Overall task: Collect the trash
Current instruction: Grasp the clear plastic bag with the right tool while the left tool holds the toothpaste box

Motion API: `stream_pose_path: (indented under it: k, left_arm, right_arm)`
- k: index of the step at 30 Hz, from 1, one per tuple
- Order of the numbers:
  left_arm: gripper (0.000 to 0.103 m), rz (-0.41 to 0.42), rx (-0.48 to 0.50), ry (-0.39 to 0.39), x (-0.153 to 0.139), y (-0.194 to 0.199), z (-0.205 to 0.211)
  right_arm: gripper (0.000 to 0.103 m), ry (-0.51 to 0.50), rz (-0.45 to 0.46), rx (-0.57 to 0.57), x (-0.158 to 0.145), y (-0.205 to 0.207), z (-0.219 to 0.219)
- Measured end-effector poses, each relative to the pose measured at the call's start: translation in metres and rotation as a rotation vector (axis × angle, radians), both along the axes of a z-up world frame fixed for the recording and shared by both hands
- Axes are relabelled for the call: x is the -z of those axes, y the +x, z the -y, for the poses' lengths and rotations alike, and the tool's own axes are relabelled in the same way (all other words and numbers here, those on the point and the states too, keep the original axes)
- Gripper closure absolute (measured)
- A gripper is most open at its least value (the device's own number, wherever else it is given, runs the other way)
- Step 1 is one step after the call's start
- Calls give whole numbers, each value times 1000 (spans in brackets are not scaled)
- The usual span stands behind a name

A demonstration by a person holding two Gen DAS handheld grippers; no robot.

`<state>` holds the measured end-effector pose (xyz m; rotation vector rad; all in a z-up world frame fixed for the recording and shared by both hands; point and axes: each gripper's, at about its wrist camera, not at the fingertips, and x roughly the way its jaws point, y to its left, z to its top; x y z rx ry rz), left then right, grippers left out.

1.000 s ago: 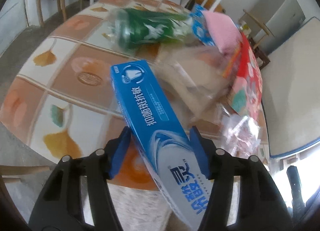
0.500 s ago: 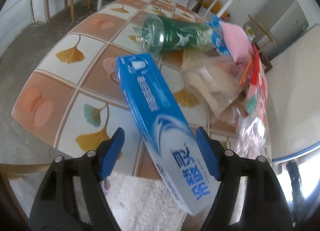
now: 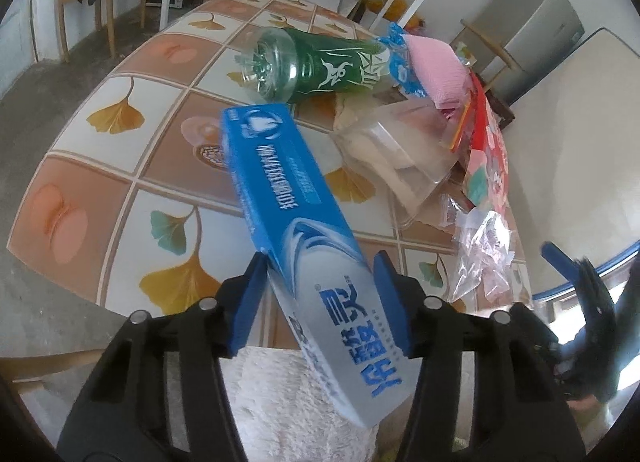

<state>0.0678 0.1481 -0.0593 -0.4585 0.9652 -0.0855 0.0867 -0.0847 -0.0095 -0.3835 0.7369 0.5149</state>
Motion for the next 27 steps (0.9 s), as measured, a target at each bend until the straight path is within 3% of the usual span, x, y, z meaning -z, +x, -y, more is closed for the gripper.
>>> stream_pose_path:
  k: [5, 9, 11, 15, 22, 27]
  left_arm:
    - [54, 16, 16, -19, 2, -1, -5]
    - [54, 24, 21, -21, 2, -1, -5]
    - [54, 24, 21, -28, 3, 0, -6]
    - [54, 26, 20, -37, 4, 0, -8]
    - [54, 24, 20, -37, 4, 0, -7]
    - [54, 25, 19, -40, 4, 0, -8]
  right_arm:
    - [8, -137, 83, -119, 8, 9, -23]
    - [9, -217, 44, -176, 24, 23, -31]
    - [17, -247, 8, -193, 30, 25, -34]
    - [29, -254, -23, -212, 32, 14, -39]
    - [33, -223, -79, -233, 34, 1, -38]
    - [36, -111, -184, -265, 29, -2, -34]
